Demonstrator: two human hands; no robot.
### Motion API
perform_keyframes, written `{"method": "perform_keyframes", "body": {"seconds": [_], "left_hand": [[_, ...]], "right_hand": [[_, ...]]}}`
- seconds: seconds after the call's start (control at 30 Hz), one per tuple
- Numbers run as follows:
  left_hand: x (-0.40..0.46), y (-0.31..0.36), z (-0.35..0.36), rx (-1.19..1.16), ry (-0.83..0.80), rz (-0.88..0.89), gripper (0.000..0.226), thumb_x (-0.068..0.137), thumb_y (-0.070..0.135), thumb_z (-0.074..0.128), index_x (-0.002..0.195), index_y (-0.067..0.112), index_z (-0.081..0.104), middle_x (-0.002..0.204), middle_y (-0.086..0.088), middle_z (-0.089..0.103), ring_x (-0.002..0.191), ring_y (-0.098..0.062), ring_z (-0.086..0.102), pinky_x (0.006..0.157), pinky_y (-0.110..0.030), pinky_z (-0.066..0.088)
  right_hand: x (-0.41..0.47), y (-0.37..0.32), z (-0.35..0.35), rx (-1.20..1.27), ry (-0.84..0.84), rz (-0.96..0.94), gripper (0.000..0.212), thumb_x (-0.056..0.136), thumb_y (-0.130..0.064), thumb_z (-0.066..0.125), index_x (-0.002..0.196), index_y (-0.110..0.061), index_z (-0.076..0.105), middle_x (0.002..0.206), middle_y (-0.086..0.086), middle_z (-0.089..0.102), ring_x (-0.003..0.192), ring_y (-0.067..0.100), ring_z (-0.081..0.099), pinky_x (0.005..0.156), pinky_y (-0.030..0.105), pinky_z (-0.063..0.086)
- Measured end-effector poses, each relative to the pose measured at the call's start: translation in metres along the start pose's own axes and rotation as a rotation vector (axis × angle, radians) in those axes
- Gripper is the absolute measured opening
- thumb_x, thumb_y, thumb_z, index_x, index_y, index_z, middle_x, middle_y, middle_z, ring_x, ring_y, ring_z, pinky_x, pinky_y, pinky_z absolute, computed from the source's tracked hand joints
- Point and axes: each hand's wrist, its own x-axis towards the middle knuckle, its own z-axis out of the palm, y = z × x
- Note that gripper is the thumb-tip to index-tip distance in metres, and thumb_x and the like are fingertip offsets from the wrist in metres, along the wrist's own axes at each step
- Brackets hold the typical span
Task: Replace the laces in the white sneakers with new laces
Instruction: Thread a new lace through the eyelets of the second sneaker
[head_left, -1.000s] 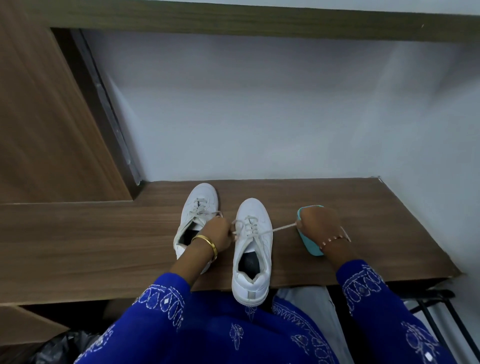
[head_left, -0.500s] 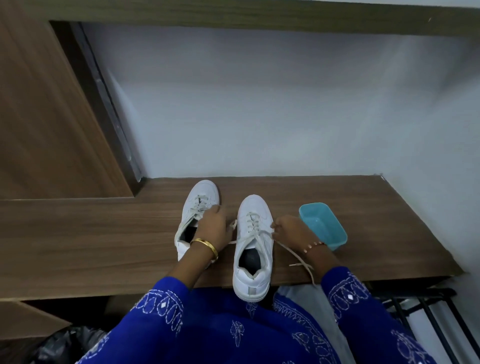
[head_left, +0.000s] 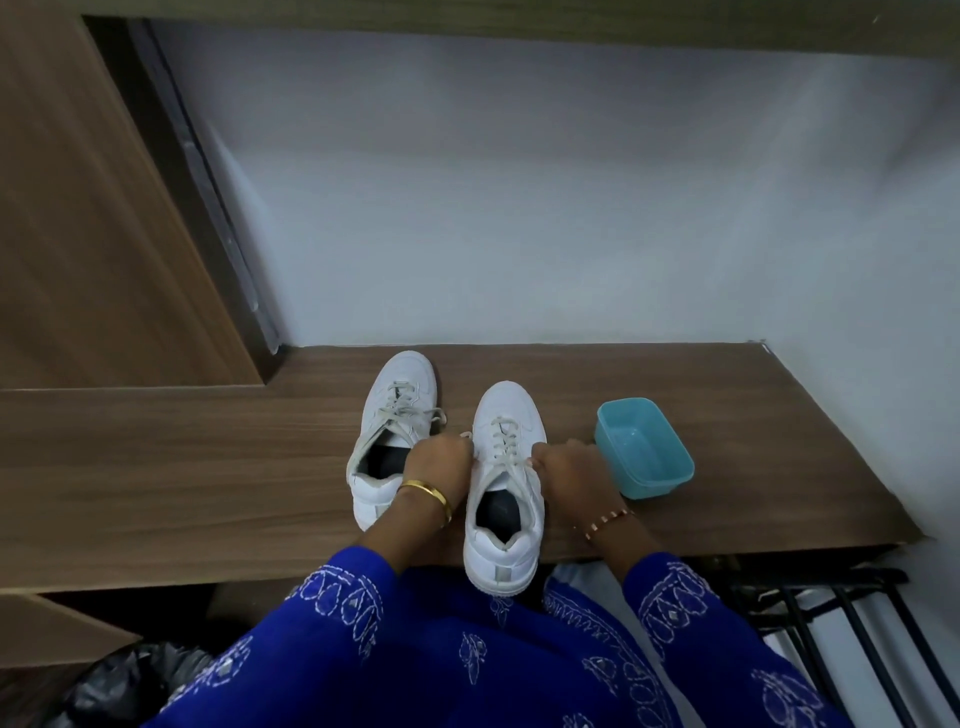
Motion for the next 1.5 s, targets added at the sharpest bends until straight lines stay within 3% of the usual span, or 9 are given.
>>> {"method": "perform_keyframes", "body": {"seconds": [0.23, 0.37, 0.5, 0.63, 0.77, 1.0, 1.13, 1.37, 1.5], "left_hand": [[-0.009, -0.005, 0.006, 0.004, -0.033, 0.035, 0.032, 0.097, 0.022, 0.037, 0.102, 0.004, 0.064, 0.107, -0.014, 0.064, 0.102, -0.028, 0.055, 0.082, -0.032, 0.042], [-0.015, -0.014, -0.011, -0.495, 0.064, -0.043, 0.037, 0.095, 0.025, 0.047, 0.074, -0.001, 0.063, 0.073, -0.017, 0.062, 0.071, -0.025, 0.056, 0.060, -0.030, 0.033], [-0.012, -0.008, -0.038, -1.074, 0.129, -0.079, 0.043, 0.093, 0.019, 0.052, 0.054, 0.004, 0.055, 0.049, 0.007, 0.055, 0.051, 0.001, 0.054, 0.060, -0.022, 0.042], [-0.007, 0.001, -0.059, -1.555, 0.128, -0.122, 0.043, 0.096, 0.016, 0.045, 0.054, 0.011, 0.054, 0.068, 0.004, 0.068, 0.067, 0.001, 0.065, 0.059, -0.010, 0.045], [-0.002, -0.004, -0.069, -1.621, 0.158, -0.096, 0.032, 0.088, 0.026, 0.059, 0.058, 0.018, 0.067, 0.068, 0.008, 0.069, 0.075, -0.008, 0.062, 0.065, -0.024, 0.039], [-0.005, 0.002, -0.078, -1.862, 0.050, -0.125, 0.044, 0.097, 0.031, 0.040, 0.059, 0.013, 0.055, 0.068, 0.003, 0.069, 0.071, -0.015, 0.066, 0.070, -0.025, 0.053], [-0.005, 0.009, -0.078, -1.941, 0.018, -0.122, 0.033, 0.099, 0.028, 0.037, 0.077, 0.014, 0.057, 0.076, 0.003, 0.072, 0.076, -0.010, 0.069, 0.071, -0.021, 0.054], [0.000, 0.021, -0.077, -1.666, 0.073, -0.012, 0.023, 0.098, 0.016, 0.041, 0.100, 0.014, 0.063, 0.071, 0.004, 0.063, 0.056, -0.004, 0.055, 0.061, -0.017, 0.048], [0.002, 0.025, -0.080, -1.533, 0.084, 0.019, 0.030, 0.096, 0.004, 0.040, 0.073, 0.010, 0.056, 0.049, 0.009, 0.047, 0.038, -0.001, 0.038, 0.044, -0.013, 0.034]], "right_hand": [[-0.003, 0.011, 0.013, 0.400, -0.046, 0.150, 0.038, 0.094, -0.029, 0.051, 0.059, -0.014, 0.043, 0.057, 0.001, 0.046, 0.058, 0.017, 0.045, 0.062, 0.031, 0.037], [-0.005, 0.014, -0.018, 0.741, 0.072, 0.268, 0.045, 0.087, -0.028, 0.063, 0.052, -0.013, 0.039, 0.049, -0.003, 0.034, 0.047, 0.007, 0.030, 0.050, 0.021, 0.028], [-0.001, 0.002, -0.050, 1.162, 0.185, 0.315, 0.031, 0.089, -0.021, 0.060, 0.060, -0.010, 0.061, 0.046, -0.012, 0.049, 0.049, 0.001, 0.042, 0.052, 0.011, 0.037], [0.007, -0.007, -0.072, 1.661, 0.205, 0.273, 0.036, 0.093, -0.011, 0.050, 0.057, -0.008, 0.056, 0.062, 0.000, 0.066, 0.072, 0.013, 0.062, 0.077, 0.025, 0.049], [0.014, -0.010, -0.090, 1.864, 0.197, 0.176, 0.047, 0.092, -0.008, 0.048, 0.049, -0.016, 0.066, 0.065, 0.005, 0.068, 0.071, 0.014, 0.067, 0.084, 0.035, 0.050], [0.016, -0.010, -0.096, 1.857, 0.169, 0.096, 0.048, 0.091, 0.000, 0.043, 0.052, -0.014, 0.068, 0.056, 0.000, 0.063, 0.068, 0.015, 0.067, 0.082, 0.037, 0.048], [0.013, -0.005, -0.097, 1.638, 0.146, 0.055, 0.020, 0.080, -0.010, 0.054, 0.063, -0.007, 0.065, 0.069, 0.003, 0.071, 0.076, 0.013, 0.066, 0.075, 0.021, 0.049], [0.016, -0.013, -0.116, 1.214, 0.037, -0.070, 0.019, 0.083, -0.002, 0.063, 0.073, -0.017, 0.068, 0.078, -0.009, 0.070, 0.079, 0.003, 0.064, 0.077, 0.018, 0.049], [0.023, -0.023, -0.123, 0.953, 0.138, -0.106, 0.012, 0.081, -0.005, 0.067, 0.074, -0.015, 0.070, 0.081, -0.007, 0.053, 0.074, -0.004, 0.053, 0.067, 0.007, 0.038]]}}
